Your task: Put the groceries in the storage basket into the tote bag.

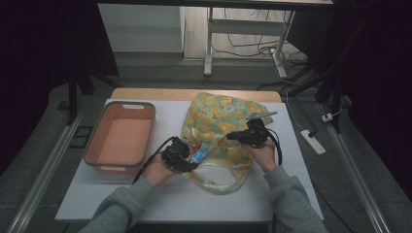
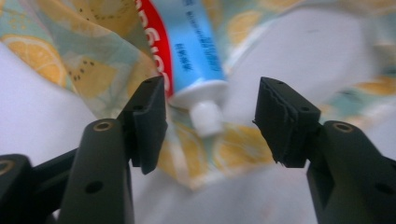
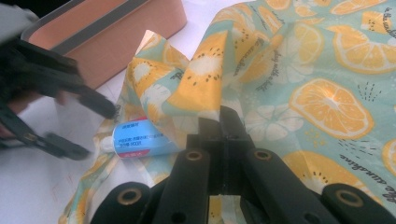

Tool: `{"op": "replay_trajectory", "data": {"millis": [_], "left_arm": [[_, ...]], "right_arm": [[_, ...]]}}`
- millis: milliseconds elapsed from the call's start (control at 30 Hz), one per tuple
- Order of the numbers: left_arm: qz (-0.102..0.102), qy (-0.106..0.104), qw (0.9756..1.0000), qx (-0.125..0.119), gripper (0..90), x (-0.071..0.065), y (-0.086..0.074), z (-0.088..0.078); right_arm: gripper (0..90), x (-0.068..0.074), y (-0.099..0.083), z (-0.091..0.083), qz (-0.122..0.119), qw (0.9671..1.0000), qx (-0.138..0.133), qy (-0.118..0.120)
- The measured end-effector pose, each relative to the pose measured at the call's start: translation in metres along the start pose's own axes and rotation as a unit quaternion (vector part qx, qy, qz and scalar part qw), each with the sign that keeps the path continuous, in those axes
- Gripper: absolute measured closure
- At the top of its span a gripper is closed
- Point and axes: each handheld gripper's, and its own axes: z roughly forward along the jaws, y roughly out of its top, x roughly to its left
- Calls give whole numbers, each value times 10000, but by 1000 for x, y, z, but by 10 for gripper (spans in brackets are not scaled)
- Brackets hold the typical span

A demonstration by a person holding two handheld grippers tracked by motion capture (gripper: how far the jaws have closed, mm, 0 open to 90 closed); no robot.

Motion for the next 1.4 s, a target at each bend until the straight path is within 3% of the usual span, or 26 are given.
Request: {"op": "replay_trajectory", "data": {"millis": [33, 233, 400, 500, 767, 833, 967, 1167, 1267, 1400], "left_arm": [[-14, -22, 10000, 25, 427, 0, 2, 4], [80, 382, 9992, 63, 439, -5, 11, 21], [225, 495, 9982, 244, 488, -10, 16, 32], [187, 441, 9985, 279, 531, -11, 20, 33], [22, 378, 9993, 5, 535, -9, 45, 35], [-93, 296, 9995, -93, 536, -7, 52, 39], [-175, 363, 9989, -237, 534, -8, 61, 53], [-375, 367, 9980, -341, 529, -1, 62, 64], [-290, 336, 9988, -225, 509, -1, 60, 59], [-216, 42, 9988, -445, 446, -3, 49, 35]], "right_arm": [[893, 0, 0, 0, 0, 10000, -3, 2], [893, 0, 0, 1, -23, 10000, 6, 18], [893, 0, 0, 2, -8, 10000, 23, 36], [893, 1, 1, 2, -14, 10000, -10, 41], [894, 8, 8, -5, -47, 9996, -236, 171], [894, 8, 9, -6, -6, 9993, -281, 227], [894, 7, 9, -8, 14, 9992, -314, 250], [895, 5, 9, -10, 41, 9991, -331, 246], [895, 4, 8, -10, 55, 9991, -351, 232], [894, 2, 8, -12, 66, 9991, -373, 209]]}}
